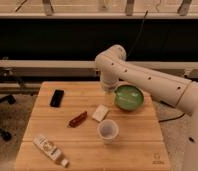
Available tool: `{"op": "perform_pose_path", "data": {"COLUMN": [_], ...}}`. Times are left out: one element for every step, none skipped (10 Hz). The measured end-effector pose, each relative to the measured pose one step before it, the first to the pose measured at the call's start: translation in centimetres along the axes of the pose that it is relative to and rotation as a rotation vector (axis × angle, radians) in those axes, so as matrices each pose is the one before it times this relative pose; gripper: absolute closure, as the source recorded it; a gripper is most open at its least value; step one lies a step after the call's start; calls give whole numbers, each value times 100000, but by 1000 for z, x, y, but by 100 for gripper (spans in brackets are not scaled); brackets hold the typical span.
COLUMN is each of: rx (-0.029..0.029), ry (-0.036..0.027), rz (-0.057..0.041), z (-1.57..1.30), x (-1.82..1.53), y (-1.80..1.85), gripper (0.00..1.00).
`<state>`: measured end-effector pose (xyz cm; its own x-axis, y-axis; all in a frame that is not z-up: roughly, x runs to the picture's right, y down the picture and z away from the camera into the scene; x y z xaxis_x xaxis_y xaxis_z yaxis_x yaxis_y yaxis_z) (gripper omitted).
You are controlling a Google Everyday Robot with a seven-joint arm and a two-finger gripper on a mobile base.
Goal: Move the arm in a circular motion
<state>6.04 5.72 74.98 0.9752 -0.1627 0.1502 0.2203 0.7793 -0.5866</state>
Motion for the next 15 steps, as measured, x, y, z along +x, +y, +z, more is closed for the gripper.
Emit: {"op": "perform_pose_path", "data": {"rx": [-25,-311,233,340,326,220,27,47,308,111,706,-113,47,-337,270], "ry": [-881,-601,-611,-844,-800,-553,-612,95,496,-1050,-6,-667,-92,163,-431], "rz": [-290,434,954,1594,1963,1145,-1381,-702,-362,73,-238,399,514,558,436], "z": [-44,-176,-64,-42,-89,-60,138,-42,16,118,134,223,85,-11,64], "x": [-139,287,306,605,1002,911,431,633,824,-90,220,788,693,471,282], "y": [778,1978,851,479,193,-207,-188,132,-161,-736,-1146,-1401,-538,-143,18], "gripper": [40,28,22,21,24,34,44,47,46,39,31,22,20,20,20]}}
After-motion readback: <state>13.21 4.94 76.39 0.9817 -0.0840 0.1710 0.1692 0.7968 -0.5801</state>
